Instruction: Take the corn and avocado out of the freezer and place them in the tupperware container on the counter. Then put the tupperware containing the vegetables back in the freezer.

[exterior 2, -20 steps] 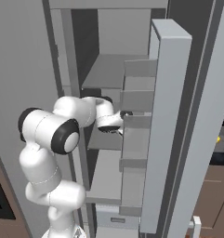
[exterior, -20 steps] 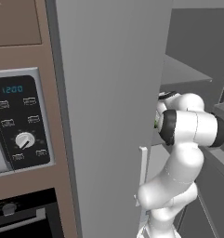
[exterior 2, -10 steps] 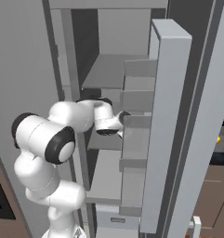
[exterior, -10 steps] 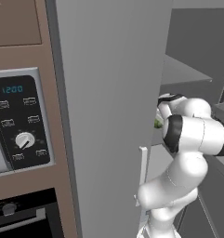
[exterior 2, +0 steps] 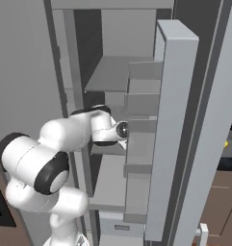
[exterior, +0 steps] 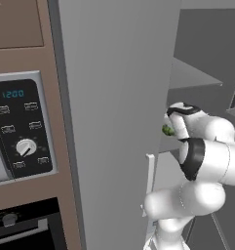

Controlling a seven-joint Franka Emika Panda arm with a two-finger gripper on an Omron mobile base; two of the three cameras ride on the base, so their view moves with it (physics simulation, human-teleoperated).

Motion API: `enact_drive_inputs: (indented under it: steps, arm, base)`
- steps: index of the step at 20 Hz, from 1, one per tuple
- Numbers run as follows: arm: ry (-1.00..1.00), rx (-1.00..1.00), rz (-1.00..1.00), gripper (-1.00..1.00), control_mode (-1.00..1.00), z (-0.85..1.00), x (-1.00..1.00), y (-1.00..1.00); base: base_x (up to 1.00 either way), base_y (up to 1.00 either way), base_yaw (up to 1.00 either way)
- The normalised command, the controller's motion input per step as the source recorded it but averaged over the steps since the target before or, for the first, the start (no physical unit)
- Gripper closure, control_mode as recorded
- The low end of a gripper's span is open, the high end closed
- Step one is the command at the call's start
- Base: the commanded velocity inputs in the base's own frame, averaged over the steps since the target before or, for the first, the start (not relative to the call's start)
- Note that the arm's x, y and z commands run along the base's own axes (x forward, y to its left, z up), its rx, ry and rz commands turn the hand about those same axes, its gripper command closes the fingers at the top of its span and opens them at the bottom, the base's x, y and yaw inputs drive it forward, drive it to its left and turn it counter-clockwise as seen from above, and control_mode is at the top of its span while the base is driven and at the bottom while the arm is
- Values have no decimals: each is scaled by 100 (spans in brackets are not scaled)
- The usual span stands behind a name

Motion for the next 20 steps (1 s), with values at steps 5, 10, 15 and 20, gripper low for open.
enact_drive_inputs:
  steps: [5, 10, 15, 20]
  arm:
    - [-5, 0, -5, 100, -100, 26, -53, 0]
    - [-10, 0, -6, 100, -100, 43, -77, -1]
    - [-15, 0, -4, 100, -100, 72, -98, 0]
    - [-14, 0, -4, 100, -100, 97, -100, 0]
  base:
    - [0, 0, 0]
    - [0, 0, 0]
    - [0, 0, 0]
    - [0, 0, 0]
